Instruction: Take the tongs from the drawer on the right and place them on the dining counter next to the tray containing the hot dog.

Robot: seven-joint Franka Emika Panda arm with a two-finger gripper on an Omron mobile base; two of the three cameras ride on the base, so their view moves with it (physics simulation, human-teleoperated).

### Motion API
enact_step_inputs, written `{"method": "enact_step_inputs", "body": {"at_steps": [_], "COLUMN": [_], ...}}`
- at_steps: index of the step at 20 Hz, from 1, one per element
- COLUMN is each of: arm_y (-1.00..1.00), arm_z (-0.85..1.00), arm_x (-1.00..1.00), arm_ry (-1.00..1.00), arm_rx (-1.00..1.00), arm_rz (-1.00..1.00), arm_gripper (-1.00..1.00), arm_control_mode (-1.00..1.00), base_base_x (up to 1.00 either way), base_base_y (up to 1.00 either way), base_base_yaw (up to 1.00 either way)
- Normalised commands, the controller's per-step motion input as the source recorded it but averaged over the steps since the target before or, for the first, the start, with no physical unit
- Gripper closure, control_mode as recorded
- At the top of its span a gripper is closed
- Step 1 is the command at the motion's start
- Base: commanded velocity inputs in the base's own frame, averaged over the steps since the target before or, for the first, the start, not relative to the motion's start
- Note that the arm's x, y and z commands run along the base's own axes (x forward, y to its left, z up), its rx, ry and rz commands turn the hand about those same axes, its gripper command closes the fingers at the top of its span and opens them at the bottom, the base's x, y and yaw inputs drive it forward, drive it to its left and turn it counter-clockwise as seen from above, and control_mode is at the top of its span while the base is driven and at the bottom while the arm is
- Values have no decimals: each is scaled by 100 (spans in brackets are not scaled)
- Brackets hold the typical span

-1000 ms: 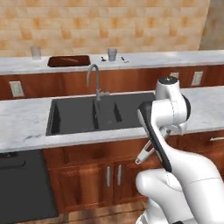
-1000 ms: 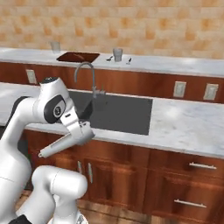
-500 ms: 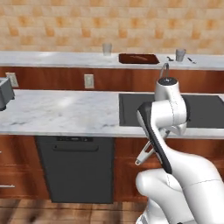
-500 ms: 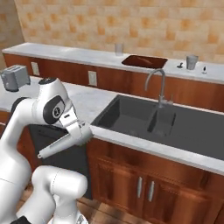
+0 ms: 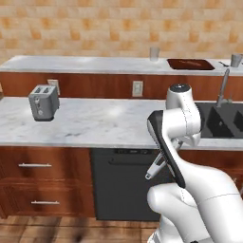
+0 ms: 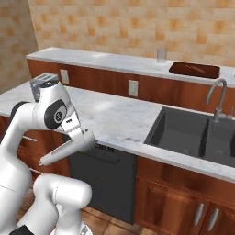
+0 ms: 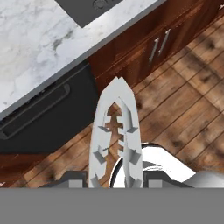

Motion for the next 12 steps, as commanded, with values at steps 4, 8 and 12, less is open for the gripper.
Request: {"method": "enact_step_inputs", "body": {"at_steps": [4, 8, 12], "arm_y": [0, 0, 0], "arm_z": [0, 0, 0], "arm_x": [0, 0, 0], "arm_ry": [0, 0, 0], "arm_rx": [0, 0, 0], "arm_rz": [0, 0, 0], "arm_gripper": [100, 100, 100], "arm_control_mode": [100, 100, 100], "base_base_x": [0, 0, 0], "base_base_y": [100, 100, 100], "base_base_yaw": [-2, -2, -3]}}
